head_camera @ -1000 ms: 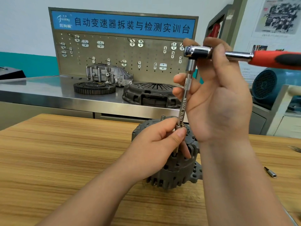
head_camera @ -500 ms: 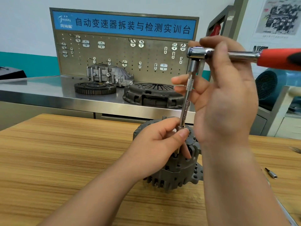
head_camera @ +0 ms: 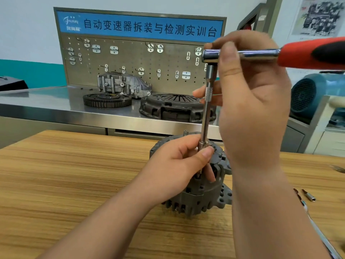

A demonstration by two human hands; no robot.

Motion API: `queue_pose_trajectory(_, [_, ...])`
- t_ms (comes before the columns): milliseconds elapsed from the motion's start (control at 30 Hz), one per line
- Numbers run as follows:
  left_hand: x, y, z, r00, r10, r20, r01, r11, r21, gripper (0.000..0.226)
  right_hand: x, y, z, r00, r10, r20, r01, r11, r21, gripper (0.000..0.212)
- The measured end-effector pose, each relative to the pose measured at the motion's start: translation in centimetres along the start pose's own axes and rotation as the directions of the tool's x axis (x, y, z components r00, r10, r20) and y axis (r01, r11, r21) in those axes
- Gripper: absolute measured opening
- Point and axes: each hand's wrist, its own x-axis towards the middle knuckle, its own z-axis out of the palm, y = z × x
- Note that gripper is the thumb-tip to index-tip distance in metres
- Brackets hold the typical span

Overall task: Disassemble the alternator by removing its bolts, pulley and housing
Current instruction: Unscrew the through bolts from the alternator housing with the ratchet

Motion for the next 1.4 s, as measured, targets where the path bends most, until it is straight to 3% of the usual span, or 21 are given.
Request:
queue_pose_trajectory(67, [0.0,0.0,0.0,1.0,0.005,0.006,-0.005,1.0,-0.012,0.032,0.0,0.1,-0.1,0.999,0.034,-0.007,-0.034,0.998,0.049,0.01])
queue_pose_trajectory(133, [0.0,-0.2,-0.1,1.0,0.013,0.024,-0.014,1.0,0.014,0.031,0.0,0.2,-0.4,0.984,0.177,-0.02,-0.169,0.963,0.208,0.013])
queue_pose_trajectory(267, [0.1,-0.4,-0.2,0.999,0.035,0.037,-0.037,0.998,0.051,0.022,0.5,0.7,-1.1,0.895,0.443,0.06,-0.395,0.722,0.568,0.023])
queue_pose_trajectory(367, [0.1,-0.5,-0.2,0.997,0.052,0.055,-0.056,0.994,0.091,0.022,0.7,0.7,-1.3,0.858,0.499,0.118,-0.437,0.591,0.678,0.027])
queue_pose_trajectory(433, [0.1,-0.6,-0.2,0.996,0.058,0.062,-0.064,0.992,0.106,0.025,0.6,0.6,-1.1,0.872,0.48,0.098,-0.427,0.645,0.634,0.024])
queue_pose_trajectory(500, [0.1,-0.5,-0.3,0.996,0.053,0.073,-0.06,0.993,0.1,0.028,0.4,0.4,-0.7,0.91,0.411,0.053,-0.377,0.767,0.519,0.02])
queue_pose_trajectory(633, [-0.1,-0.2,-0.4,0.997,0.009,0.07,-0.013,0.998,0.064,0.032,-0.2,-0.2,0.5,0.987,0.159,0.035,-0.163,0.966,0.2,0.011])
queue_pose_trajectory(767, [0.0,-0.6,-0.4,0.999,-0.018,0.039,0.015,0.995,0.097,0.017,-0.6,-0.1,1.0,0.999,0.03,-0.034,-0.028,0.998,0.06,0.009])
queue_pose_trajectory(900, [0.2,-0.8,0.2,0.999,0.019,0.028,-0.022,0.991,0.129,0.033,-0.5,0.5,0.5,0.984,-0.074,-0.164,0.052,0.99,-0.131,0.008])
queue_pose_trajectory(1033, [0.3,-0.8,0.2,0.999,0.02,0.038,-0.024,0.993,0.112,0.036,-0.4,0.7,0.5,0.971,-0.166,-0.172,0.114,0.954,-0.276,0.006])
queue_pose_trajectory(1100, [0.3,-0.8,0.1,0.999,0.024,0.046,-0.029,0.993,0.111,0.036,-0.5,0.6,0.6,0.982,-0.086,-0.17,0.055,0.982,-0.181,0.007])
queue_pose_trajectory(1200, [0.1,-0.7,-0.1,0.997,0.056,0.046,-0.06,0.992,0.108,0.035,-0.4,0.2,0.5,0.971,0.189,-0.144,-0.167,0.974,0.153,0.014])
queue_pose_trajectory(1300, [0.0,-0.5,-0.3,0.993,0.099,0.059,-0.105,0.989,0.104,0.025,0.0,0.2,0.1,0.911,0.408,-0.056,-0.344,0.828,0.443,0.019])
queue_pose_trajectory(1400, [0.1,-0.6,-0.2,0.991,0.125,0.046,-0.129,0.986,0.108,0.02,0.2,0.3,-0.2,0.878,0.478,0.011,-0.392,0.707,0.589,0.019])
